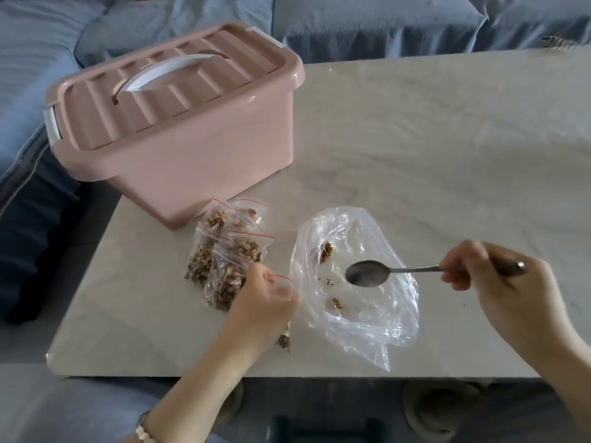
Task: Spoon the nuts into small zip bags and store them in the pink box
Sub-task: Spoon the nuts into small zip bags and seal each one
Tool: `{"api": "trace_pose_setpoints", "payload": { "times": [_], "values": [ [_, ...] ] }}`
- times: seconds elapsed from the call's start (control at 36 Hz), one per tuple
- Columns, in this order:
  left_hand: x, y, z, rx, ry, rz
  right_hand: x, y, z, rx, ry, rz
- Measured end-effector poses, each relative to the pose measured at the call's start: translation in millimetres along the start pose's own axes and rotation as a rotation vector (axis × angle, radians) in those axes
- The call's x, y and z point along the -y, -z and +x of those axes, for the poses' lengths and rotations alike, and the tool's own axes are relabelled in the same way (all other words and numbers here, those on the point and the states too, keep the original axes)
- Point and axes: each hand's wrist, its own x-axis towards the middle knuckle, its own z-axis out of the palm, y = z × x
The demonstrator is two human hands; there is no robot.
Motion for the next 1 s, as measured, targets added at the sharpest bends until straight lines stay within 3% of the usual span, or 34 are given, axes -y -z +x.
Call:
{"api": "trace_pose_setpoints", "payload": {
  "times": [0.14,0.19,0.31,0.44,0.56,0.67,0.86,1.0],
  "values": [
    [-22.8,18.0,-11.3,-0.15,-0.161,-0.024,18.8,8.8,9.9,-0.097,0.255,-0.077],
    [-32.5,22.0,-10.3,-0.166,-0.189,-0.029,27.2,7.5,15.3,-0.029,0.351,-0.035],
    [-47.7,22.1,2.5,-0.108,-0.177,0.054,48.4,-10.1,18.8,0.264,0.255,-0.044],
    [-51.5,11.7,21.7,0.041,-0.112,0.225,44.4,-47.3,18.4,0.685,0.248,-0.553],
    [-46.0,3.3,31.8,0.025,-0.101,0.306,16.2,-61.7,10.5,0.862,0.305,-0.953],
    [-36.6,2.3,36.1,-0.002,-0.112,0.297,-7.2,-65.6,-2.2,0.91,0.404,-1.152],
    [-40.1,2.1,34.8,-0.09,-0.168,0.324,-9.2,-51.4,5.8,0.857,0.337,-0.973],
    [-36.5,-0.4,33.1,-0.073,-0.147,0.281,4.0,-21.1,47.3,0.61,0.685,-0.89]
  ]
}}
